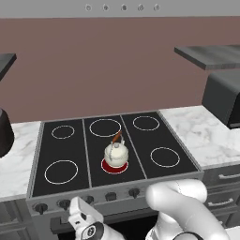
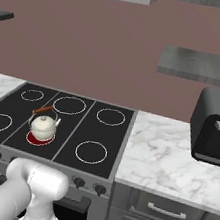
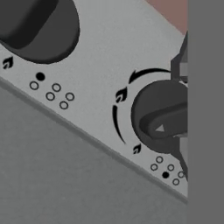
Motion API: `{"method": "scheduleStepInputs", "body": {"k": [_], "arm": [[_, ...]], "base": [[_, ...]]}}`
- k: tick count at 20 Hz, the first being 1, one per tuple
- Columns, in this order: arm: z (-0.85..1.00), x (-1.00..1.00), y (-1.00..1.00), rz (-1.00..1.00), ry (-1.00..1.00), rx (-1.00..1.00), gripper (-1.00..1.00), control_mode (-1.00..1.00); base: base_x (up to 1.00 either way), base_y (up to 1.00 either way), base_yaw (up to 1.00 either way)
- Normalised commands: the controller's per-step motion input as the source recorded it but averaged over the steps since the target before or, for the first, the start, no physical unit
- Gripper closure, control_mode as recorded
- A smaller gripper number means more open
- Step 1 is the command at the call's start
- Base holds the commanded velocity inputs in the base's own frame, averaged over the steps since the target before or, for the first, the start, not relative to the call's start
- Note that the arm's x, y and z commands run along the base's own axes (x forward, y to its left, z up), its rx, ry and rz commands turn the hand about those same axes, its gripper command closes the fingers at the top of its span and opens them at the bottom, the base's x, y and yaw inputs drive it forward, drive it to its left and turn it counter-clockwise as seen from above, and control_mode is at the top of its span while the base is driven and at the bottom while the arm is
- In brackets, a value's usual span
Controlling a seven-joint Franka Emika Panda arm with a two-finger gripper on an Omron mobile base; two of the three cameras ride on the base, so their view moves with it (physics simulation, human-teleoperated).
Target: Lower the heat of the kettle.
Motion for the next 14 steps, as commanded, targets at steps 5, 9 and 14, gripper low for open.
{"method": "scheduleStepInputs", "body": {"k": [5, 9, 14], "arm": [[0.13, 0.00, -0.04, 0.00, -0.15, 0.31, 1.00, -1.00], [0.22, 0.00, -0.01, 0.00, -0.10, 0.32, 1.00, -1.00], [0.22, 0.04, 0.00, 0.00, -0.05, 0.32, 1.00, -1.00]], "base": [[0.00, 0.00, 0.00], [0.00, 0.00, 0.00], [0.00, 0.00, 0.00]]}}
